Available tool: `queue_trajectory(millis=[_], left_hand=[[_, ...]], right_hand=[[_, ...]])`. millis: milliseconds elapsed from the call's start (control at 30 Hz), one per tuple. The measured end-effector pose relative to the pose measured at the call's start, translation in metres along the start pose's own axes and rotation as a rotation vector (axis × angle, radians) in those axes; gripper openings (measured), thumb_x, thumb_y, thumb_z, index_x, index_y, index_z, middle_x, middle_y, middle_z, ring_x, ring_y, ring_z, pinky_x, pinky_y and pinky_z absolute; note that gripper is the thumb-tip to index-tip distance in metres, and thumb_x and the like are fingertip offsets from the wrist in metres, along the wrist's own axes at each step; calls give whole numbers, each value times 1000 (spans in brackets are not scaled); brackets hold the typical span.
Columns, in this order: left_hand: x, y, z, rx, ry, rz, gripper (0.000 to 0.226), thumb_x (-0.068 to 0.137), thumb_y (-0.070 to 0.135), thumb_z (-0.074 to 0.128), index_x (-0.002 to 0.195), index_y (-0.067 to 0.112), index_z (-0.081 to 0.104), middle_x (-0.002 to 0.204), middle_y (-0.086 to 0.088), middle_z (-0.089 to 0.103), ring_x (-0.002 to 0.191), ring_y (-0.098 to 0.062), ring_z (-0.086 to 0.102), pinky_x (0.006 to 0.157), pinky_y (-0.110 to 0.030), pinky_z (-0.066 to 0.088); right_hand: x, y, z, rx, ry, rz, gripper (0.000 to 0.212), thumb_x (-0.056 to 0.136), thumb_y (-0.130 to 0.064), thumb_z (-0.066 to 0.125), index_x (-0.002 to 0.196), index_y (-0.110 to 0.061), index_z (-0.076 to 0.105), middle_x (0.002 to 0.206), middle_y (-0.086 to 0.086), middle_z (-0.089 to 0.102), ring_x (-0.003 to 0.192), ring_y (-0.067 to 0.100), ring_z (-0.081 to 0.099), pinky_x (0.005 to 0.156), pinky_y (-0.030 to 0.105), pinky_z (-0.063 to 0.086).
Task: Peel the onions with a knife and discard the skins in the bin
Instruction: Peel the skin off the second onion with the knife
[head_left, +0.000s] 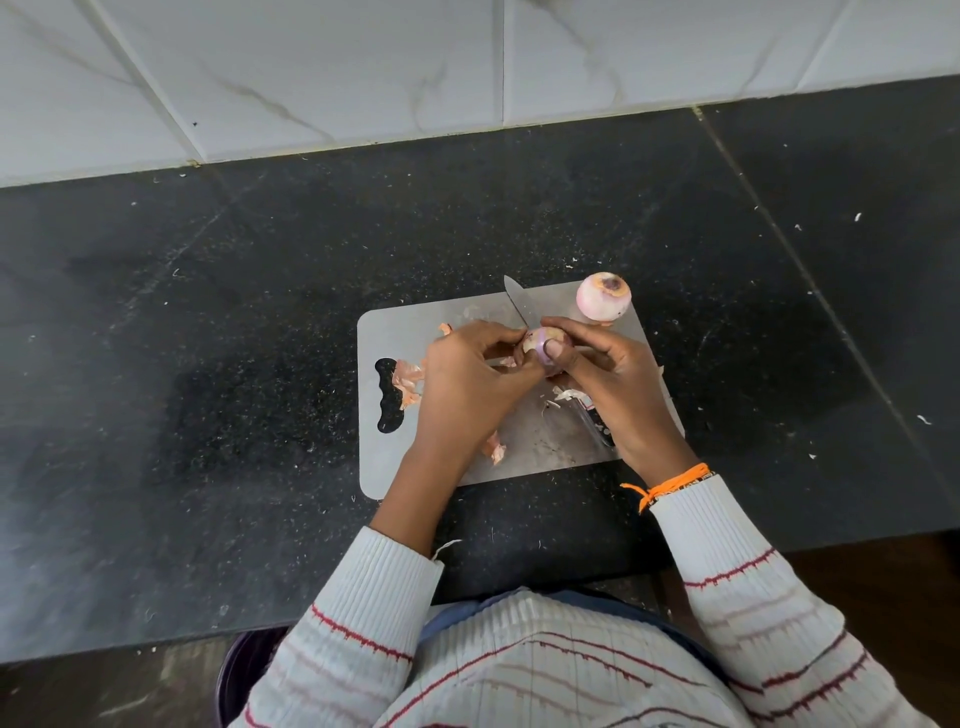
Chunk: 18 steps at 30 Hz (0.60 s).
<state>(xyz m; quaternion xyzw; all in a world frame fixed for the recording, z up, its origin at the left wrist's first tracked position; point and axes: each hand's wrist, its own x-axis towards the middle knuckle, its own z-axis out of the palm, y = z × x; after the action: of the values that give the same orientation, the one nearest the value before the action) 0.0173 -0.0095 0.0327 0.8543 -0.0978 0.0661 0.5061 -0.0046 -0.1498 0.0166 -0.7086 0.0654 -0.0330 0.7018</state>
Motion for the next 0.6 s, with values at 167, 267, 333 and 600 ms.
queue_trajectory(millis=[167, 267, 333, 600], left_hand=[[0, 0, 0, -21, -15, -66, 13, 70, 19, 77, 80, 12, 72, 72, 12, 65, 69, 7, 61, 63, -4, 44], [2, 1, -1, -113, -66, -189, 7, 71, 14, 75, 75, 13, 70, 67, 12, 65, 64, 5, 62, 60, -9, 47], [4, -3, -3, -200, -75, -293, 4, 73, 7, 72, 75, 10, 70, 67, -2, 69, 64, -14, 66, 65, -31, 57], [2, -4, -3, -505, -55, -455, 9, 84, 2, 63, 86, 7, 70, 81, -9, 72, 81, -29, 70, 81, -46, 56]], right_hand=[[1, 3, -1, -9, -13, -1, 27, 84, -14, 66, 111, -14, 66, 107, 11, 68, 97, 21, 67, 76, 25, 56], [2, 6, -3, -22, -15, 3, 28, 83, -14, 67, 111, -13, 66, 108, 9, 68, 100, 21, 66, 83, 32, 56], [1, 7, -3, -46, -30, 0, 27, 83, -15, 68, 109, -17, 67, 109, 7, 68, 102, 20, 65, 89, 39, 54], [1, 4, 2, 22, 24, 46, 20, 87, -20, 61, 106, -16, 64, 103, 4, 69, 98, 20, 67, 76, 31, 58]])
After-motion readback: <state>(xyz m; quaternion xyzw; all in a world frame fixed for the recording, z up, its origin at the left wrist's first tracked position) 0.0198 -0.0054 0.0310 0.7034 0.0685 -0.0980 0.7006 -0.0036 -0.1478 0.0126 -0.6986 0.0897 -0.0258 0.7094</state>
